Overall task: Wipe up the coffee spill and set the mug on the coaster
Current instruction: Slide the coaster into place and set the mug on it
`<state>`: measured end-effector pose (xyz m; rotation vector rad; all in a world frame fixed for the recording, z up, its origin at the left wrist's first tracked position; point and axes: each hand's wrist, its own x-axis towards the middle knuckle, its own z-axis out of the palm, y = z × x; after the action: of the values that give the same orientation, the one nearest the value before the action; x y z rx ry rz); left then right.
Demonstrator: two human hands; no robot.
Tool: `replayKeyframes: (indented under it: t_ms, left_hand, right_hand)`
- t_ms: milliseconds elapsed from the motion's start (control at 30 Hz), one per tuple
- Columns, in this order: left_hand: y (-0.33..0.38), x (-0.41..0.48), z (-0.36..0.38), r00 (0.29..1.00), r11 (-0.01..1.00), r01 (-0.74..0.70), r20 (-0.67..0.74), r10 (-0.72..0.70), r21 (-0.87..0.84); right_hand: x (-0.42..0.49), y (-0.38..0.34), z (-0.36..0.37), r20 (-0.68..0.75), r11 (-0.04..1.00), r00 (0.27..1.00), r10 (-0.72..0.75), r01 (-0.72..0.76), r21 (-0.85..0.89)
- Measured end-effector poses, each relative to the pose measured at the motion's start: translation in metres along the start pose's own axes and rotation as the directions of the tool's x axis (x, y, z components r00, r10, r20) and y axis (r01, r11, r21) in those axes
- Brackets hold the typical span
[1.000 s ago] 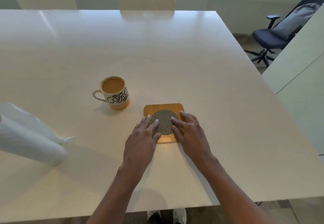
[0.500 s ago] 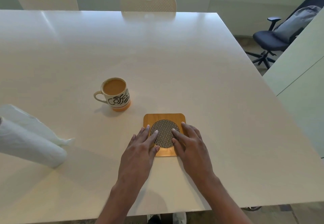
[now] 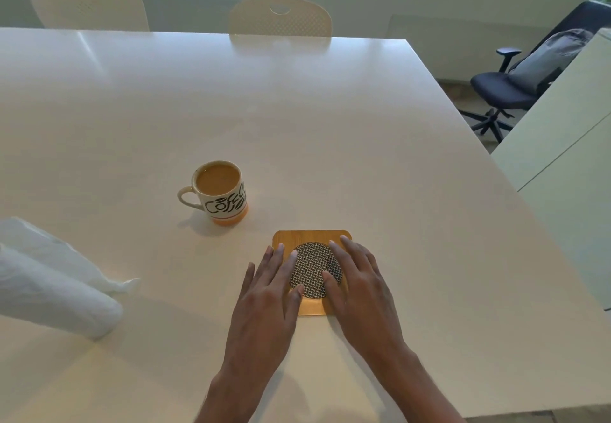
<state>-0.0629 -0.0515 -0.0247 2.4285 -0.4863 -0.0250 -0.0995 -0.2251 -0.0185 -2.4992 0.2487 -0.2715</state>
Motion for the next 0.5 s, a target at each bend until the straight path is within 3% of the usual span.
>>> replayKeyframes:
  t_ms: [233,500]
  left_hand:
    - [-0.002,0.016,-0.010,0.977,0.997,-0.040,-0.210,0.027,-0.061]
    - [-0.022,0.044,-0.044,0.898,0.993,-0.071,-0.439,0.024,-0.091]
  right_hand:
    - [0.031,-0.025,0.005,0.006,0.992,0.994,-0.107,0.106,0.065]
    - [0.087,-0.062,0.026,-0.039,0.942,0.956,-0.292,0.295,0.159]
